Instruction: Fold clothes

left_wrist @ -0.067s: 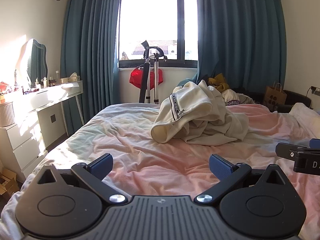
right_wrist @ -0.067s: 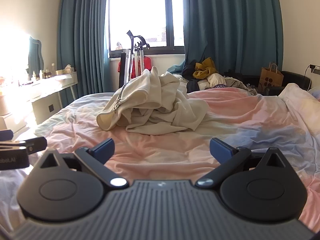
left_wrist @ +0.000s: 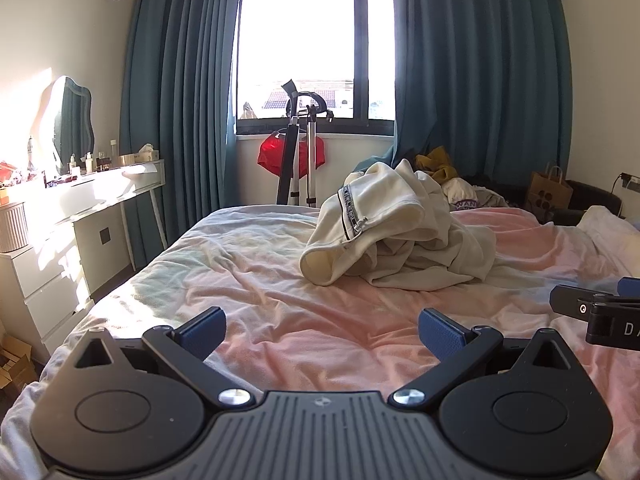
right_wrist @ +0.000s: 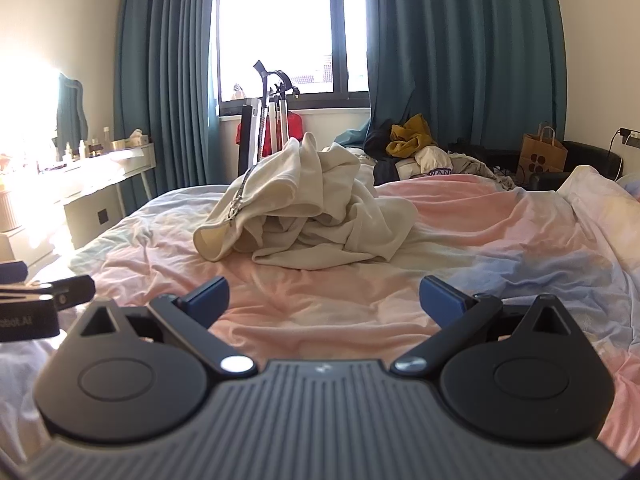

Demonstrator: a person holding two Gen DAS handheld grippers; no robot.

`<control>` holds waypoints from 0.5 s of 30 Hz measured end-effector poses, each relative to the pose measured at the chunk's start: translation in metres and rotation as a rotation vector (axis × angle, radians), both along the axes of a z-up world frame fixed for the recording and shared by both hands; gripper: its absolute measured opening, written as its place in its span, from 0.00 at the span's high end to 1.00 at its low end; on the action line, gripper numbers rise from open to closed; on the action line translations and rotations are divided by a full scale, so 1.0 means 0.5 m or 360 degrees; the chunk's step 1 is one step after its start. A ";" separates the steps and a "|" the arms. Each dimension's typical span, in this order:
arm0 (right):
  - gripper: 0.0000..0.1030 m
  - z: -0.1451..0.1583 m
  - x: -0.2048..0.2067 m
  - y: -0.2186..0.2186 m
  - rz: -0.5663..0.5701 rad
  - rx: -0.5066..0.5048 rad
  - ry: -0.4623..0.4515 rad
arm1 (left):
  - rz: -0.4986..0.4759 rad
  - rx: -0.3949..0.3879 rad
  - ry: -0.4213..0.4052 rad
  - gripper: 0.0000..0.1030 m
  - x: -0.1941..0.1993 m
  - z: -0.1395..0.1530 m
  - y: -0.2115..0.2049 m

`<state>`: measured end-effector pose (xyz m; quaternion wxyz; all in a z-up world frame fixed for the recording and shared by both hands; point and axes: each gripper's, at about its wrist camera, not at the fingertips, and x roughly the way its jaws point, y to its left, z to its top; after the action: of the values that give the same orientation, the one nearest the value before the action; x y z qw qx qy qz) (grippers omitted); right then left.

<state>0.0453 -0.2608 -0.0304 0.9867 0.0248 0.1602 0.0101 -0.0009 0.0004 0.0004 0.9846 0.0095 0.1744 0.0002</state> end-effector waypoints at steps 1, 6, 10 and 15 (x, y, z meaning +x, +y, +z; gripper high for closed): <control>0.00 0.000 0.000 0.000 0.0000 -0.0001 -0.0003 | 0.0000 -0.0006 0.0002 0.00 0.000 0.000 0.001; 0.00 0.001 0.019 0.003 -0.0012 -0.0029 0.0035 | -0.0002 0.0001 -0.0010 0.00 -0.007 0.000 -0.006; 0.00 0.001 0.003 0.009 -0.0019 -0.0019 -0.0007 | -0.0016 -0.0002 -0.0009 0.00 -0.003 0.000 -0.007; 0.00 -0.003 0.002 0.004 0.0000 0.0005 0.0000 | -0.0029 0.0015 -0.0011 0.00 -0.003 -0.004 -0.009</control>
<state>0.0464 -0.2586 -0.0320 0.9867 0.0263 0.1602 0.0105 -0.0026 -0.0043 -0.0015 0.9851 0.0159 0.1708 -0.0079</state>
